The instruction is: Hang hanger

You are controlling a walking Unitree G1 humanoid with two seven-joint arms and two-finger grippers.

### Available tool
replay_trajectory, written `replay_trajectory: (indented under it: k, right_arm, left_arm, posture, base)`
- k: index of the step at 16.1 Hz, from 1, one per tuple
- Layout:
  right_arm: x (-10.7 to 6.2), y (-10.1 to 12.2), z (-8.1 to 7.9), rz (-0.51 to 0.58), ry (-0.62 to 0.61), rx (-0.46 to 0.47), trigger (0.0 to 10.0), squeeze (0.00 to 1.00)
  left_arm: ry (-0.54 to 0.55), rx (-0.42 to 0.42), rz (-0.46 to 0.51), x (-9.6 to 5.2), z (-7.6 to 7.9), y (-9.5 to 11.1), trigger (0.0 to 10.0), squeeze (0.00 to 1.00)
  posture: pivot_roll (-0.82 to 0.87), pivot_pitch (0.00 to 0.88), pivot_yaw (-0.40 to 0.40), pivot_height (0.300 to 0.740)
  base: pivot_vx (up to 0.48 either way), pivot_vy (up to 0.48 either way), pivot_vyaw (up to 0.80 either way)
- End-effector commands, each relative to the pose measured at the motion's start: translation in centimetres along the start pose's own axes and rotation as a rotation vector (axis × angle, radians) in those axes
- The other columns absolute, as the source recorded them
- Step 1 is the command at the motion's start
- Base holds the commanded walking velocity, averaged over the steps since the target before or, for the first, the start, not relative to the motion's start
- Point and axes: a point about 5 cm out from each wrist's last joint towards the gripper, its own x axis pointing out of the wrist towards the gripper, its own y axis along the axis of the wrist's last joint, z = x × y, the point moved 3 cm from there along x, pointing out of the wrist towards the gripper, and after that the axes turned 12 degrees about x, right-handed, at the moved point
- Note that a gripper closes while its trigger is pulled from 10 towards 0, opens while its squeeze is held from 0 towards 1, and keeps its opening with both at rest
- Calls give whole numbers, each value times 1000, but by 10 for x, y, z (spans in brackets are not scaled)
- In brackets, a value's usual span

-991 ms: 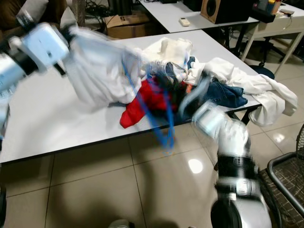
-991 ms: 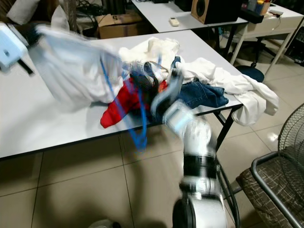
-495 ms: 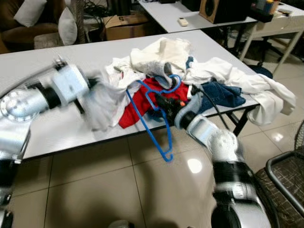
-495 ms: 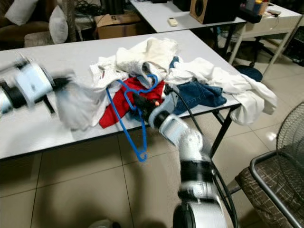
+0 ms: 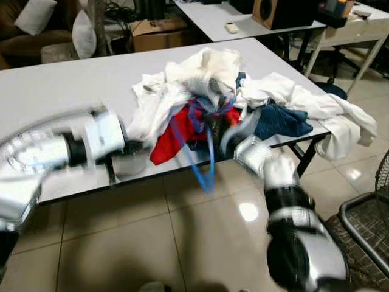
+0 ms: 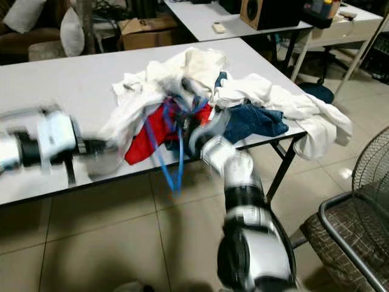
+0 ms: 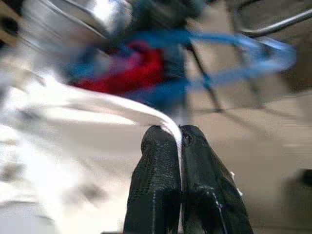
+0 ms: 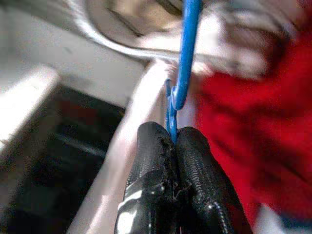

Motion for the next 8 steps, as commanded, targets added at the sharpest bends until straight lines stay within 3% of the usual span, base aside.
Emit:
replay_trajectory:
  k: [1, 3, 5, 7, 8]
  right_arm:
    - [17, -10, -32, 40, 96, 137, 10000, 0]
    - [24, -13, -43, 51, 123, 186, 10000, 0]
    - [36, -28, -64, 50, 182, 257, 10000, 0]
    - [40, -36, -70, 52, 185, 233, 10000, 0]
    - [40, -36, -69, 55, 181, 229, 10000, 0]
  left_arm:
    - [-46, -45, 35, 6, 10, 5, 0, 0]
    - [-42, -81, 78, 11, 12, 10, 0, 0]
    - [-69, -134, 167, 15, 14, 25, 0, 0]
    - [-75, -203, 322, 20, 14, 50, 0, 0]
    - [-74, -217, 347, 21, 14, 54, 0, 0]
  posture:
    - [24, 14, 34, 740]
    - [28, 14, 32, 740]
    - [34, 13, 33, 740]
    - [33, 17, 39, 740]
    - [33, 17, 39, 740]
  base:
    - [0, 0, 0]
    - [0, 0, 0]
    - [0, 0, 0]
    - [0, 0, 0]
    - [0, 0, 0]
